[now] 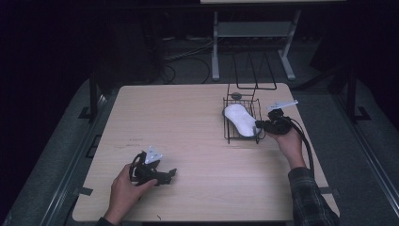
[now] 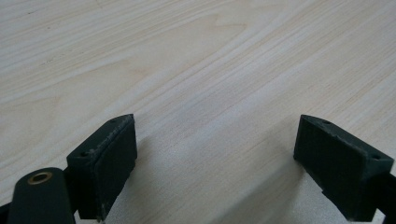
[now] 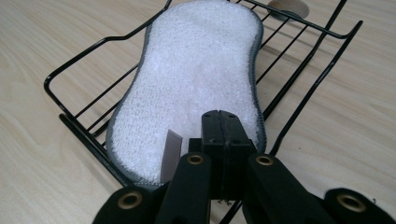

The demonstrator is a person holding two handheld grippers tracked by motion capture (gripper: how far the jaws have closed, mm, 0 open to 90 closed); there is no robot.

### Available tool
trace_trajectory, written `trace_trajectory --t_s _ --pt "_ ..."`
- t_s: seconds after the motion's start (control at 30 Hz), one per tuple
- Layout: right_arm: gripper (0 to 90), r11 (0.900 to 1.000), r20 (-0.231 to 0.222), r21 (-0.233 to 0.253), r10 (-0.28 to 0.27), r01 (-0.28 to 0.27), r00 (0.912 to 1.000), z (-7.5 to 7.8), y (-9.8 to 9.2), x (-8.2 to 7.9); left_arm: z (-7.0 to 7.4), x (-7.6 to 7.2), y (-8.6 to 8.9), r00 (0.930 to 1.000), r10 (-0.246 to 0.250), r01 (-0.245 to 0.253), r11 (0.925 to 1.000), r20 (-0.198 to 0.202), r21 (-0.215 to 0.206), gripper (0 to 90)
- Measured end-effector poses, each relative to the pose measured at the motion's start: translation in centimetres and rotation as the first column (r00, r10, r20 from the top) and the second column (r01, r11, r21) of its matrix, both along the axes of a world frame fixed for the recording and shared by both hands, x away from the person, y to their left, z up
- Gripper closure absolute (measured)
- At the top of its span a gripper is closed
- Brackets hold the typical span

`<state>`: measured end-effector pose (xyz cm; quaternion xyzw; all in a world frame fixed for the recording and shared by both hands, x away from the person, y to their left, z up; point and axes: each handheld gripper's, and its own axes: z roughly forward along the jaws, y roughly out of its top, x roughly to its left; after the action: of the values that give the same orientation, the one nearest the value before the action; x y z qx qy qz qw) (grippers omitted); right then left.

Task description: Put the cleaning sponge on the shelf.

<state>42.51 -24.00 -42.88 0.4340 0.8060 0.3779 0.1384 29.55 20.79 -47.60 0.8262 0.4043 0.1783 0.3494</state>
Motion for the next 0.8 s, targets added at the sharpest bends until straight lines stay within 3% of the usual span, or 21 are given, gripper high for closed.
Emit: trace_trajectory --t_s 0.57,0.8 --pt "90.0 0.998 0.003 -0.004 0.063 -0.063 0.998 0.0 1.6 -1.1 0.0 0.0 -0.1 1.0 0.002 -0.002 1.0 0.001 -0.002 12.5" --pt "90.0 0.999 0.015 0.007 0.051 -0.051 0.9986 0.4 1.5 -1.1 0.0 0.0 -0.1 1.0 0.002 -0.002 1.0 0.0 -0.002 12.5"
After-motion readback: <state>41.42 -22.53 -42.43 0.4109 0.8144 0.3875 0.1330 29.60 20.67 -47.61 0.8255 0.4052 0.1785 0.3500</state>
